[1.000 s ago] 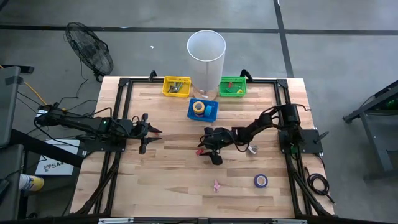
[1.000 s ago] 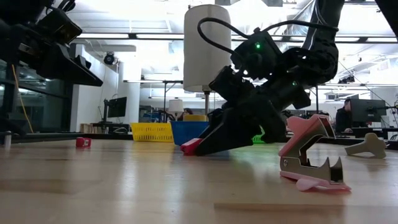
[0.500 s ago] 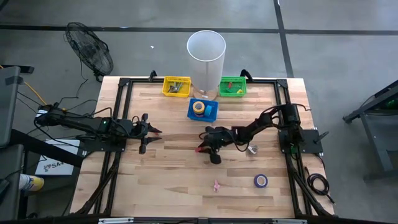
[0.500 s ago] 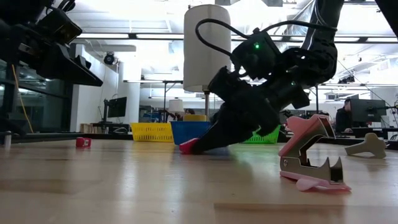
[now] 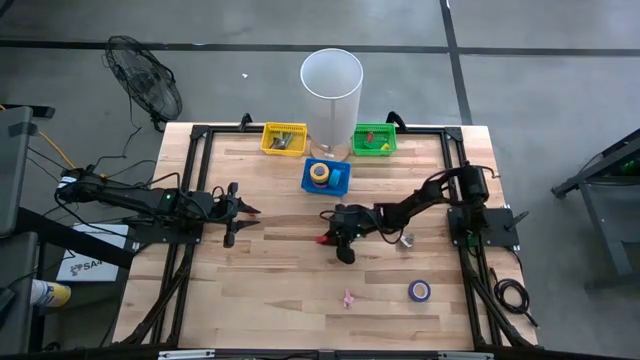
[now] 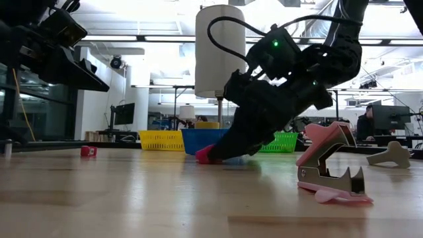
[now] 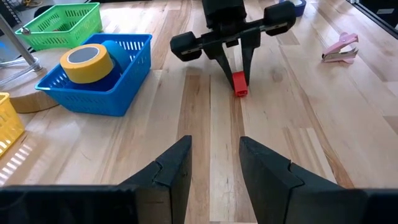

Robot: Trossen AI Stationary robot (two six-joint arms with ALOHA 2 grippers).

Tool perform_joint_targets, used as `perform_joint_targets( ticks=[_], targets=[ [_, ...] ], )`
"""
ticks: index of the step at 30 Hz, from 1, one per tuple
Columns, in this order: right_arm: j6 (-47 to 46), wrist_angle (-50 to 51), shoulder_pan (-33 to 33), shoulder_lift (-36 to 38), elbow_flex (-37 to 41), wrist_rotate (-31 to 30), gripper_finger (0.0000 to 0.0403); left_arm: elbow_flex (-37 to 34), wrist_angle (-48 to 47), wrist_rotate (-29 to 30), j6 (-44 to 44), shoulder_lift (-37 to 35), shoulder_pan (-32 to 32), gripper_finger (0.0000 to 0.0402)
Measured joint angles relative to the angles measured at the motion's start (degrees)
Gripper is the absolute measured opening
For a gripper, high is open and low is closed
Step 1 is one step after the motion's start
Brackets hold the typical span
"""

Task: Pick and place Stapler, Stapler remover, tape
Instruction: Put the right red stapler into the green basket

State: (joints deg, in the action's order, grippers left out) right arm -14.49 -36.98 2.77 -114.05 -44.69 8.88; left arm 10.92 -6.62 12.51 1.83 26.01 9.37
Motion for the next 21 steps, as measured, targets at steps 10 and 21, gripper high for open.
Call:
perform_joint_targets(
  ticks=[10,21],
  targets=[
    [-3.38,15.45,-0.02,7.40,0.04,-9.03,0.0067,-0.01,0.01,-0.02,0.00,0.00,0.01,0.0131],
    [-5.15,34.50,-0.07,22.30,-0.04,-19.25,0.0068,-0.02,-0.01,-0.02,-0.01,0.01,0.00,0.0131]
  ],
)
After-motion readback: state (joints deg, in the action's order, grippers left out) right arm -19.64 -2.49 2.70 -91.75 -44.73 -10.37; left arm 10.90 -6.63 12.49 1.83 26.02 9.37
